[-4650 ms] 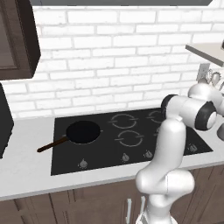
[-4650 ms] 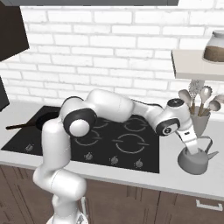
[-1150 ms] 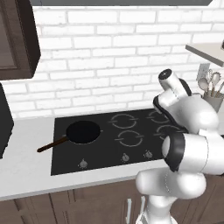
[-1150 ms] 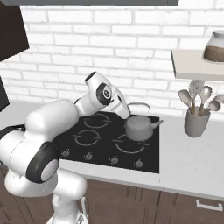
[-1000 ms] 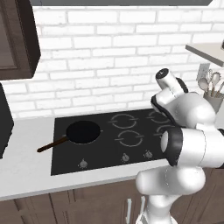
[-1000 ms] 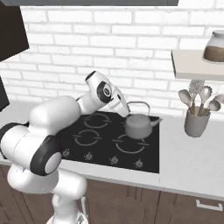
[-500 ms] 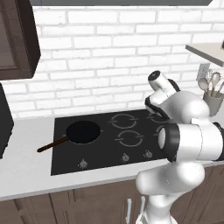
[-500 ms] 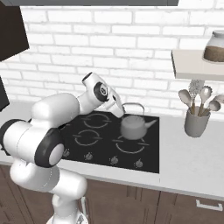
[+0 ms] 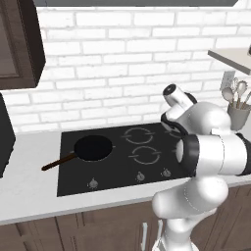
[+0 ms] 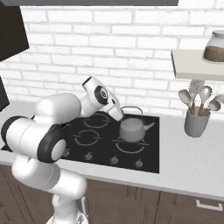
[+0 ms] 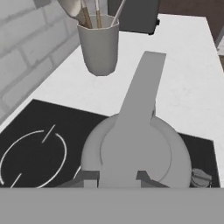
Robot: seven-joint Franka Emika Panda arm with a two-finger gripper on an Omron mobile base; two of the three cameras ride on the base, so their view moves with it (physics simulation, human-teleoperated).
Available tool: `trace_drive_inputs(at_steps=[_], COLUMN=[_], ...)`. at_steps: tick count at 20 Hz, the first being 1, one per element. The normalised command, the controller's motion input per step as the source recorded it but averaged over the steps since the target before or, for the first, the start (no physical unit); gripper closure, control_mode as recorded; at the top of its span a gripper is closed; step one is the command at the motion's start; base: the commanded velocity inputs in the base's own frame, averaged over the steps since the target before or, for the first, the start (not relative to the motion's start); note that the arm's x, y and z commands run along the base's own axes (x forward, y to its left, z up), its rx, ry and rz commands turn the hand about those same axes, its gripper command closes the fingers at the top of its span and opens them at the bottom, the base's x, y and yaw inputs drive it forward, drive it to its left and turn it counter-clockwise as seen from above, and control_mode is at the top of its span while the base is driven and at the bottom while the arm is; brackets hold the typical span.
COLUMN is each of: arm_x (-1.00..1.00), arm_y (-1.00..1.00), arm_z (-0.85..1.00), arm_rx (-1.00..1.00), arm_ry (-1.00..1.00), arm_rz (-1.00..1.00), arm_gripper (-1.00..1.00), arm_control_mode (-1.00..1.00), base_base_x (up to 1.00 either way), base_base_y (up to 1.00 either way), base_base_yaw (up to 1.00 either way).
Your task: Pick the kettle from the counter and place it on a stove burner. Then turn the burner on.
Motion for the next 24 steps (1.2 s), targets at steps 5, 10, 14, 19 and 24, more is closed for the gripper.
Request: trace_drive_inputs(at_steps=[5, 10, 14, 19, 24], arm_x=[0.2, 0.05, 0.06, 0.13, 0.15], arm_y=[0.01, 0.14, 0.11, 0.02, 0.0], arm_z=[-0.28, -0.26, -0.24, -0.26, -0.23], arm_rx=[0.0, 0.0, 0.0, 0.0, 0.0], arm_ry=[0.03, 0.01, 0.0, 0.0, 0.0], arm_rz=[0.0, 0.0, 0.0, 0.0, 0.0], arm_gripper=[1.0, 1.0, 1.0, 1.0, 1.0], arm_control_mode=[-1.0, -1.0, -1.0, -1.0, -1.0], base_base_x=[0.0, 0.0, 0.0, 0.0, 0.0], base_base_y=[0.0, 0.0, 0.0, 0.0, 0.0], base_base_yaw=[0.0, 0.0, 0.0, 0.0, 0.0])
